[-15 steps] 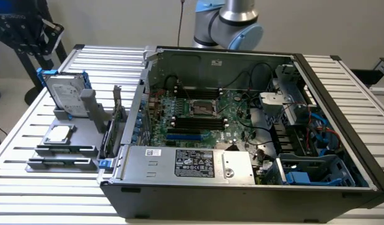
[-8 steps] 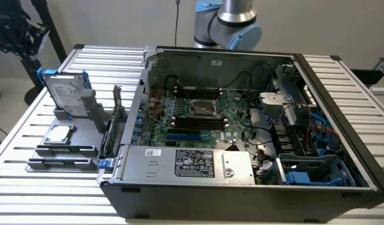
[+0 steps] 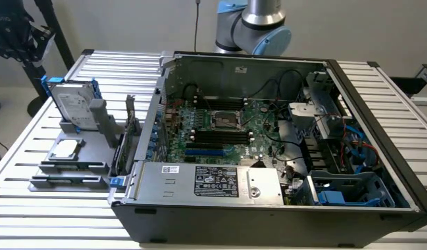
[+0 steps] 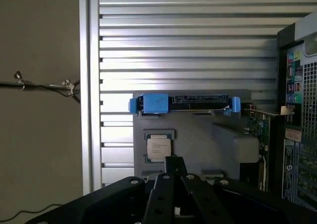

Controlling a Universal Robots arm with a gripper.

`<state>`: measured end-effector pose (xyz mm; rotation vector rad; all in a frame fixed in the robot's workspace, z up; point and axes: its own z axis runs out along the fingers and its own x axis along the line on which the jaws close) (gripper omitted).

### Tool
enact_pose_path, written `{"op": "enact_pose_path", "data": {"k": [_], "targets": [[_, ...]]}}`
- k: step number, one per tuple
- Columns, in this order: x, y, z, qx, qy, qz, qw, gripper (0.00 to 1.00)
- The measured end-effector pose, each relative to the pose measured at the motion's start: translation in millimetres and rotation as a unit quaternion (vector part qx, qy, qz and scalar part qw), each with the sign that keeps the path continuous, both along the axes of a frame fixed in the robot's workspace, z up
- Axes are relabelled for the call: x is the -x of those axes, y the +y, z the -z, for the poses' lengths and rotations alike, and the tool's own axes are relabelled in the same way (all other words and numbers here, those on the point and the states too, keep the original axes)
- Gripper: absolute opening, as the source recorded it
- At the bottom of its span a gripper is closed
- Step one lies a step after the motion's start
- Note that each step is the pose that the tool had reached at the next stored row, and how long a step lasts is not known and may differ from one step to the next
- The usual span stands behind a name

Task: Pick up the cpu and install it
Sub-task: 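Pick up the cpu and move it towards the insertion slot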

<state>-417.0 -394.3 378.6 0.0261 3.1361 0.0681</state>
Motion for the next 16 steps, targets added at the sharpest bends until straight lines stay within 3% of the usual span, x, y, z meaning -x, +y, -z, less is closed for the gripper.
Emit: {"op": "enact_pose_path", "data": {"k": [7,11,14,15,16], "targets": [[0.0,0.0,0.0,0.0000,0.0000,0.000,1.0000,0.11],[0.0,0.0,0.0,0.0000,0.0000,0.000,1.0000,0.30],[0.2,0.0,0.8,0.0002,0.0000,0.000,1.0000,0.36],[0.4,0.0,1.8,0.0002,-0.0001,0.000,1.0000,0.47],[0.5,0.0,3.2,0.0002,0.0001,0.000,1.0000,0.47]]}}
